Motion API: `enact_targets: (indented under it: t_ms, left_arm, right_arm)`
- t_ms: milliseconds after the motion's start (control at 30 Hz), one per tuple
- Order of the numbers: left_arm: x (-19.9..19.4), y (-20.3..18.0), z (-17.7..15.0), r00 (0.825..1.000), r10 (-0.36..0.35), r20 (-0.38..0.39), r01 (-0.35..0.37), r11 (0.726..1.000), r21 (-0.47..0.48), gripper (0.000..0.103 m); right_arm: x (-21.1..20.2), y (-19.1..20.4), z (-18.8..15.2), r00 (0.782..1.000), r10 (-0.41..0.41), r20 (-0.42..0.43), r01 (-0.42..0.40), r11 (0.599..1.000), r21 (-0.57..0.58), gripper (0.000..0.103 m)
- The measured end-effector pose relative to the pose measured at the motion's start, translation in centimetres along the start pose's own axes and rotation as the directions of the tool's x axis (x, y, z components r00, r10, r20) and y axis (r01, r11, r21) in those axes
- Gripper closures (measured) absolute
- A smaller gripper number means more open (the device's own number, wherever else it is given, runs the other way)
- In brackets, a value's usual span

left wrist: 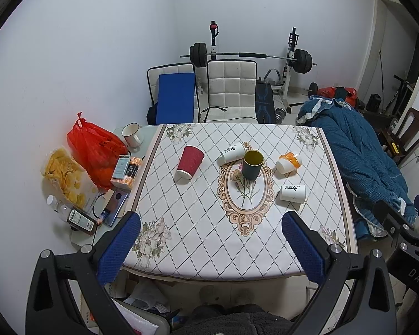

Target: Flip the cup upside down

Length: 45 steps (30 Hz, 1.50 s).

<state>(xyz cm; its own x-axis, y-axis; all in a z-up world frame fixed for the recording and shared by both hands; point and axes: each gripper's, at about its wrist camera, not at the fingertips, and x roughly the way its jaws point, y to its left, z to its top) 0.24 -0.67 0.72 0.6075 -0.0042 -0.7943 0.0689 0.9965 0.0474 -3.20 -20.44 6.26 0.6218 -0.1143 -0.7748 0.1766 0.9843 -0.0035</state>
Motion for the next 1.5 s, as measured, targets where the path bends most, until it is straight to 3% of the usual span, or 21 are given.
enact_targets:
  t_ms: [1500]
  left_arm:
    - [-0.7, -2.0, 0.6, 1.0, -0.01, 0.007, 0.01, 1.0, 0.003, 0.0]
  right_arm:
    - [-0.2, -0.3, 0.2, 1.0, 0.012, 0.0, -0.012, 1.0, 0.006, 0.0]
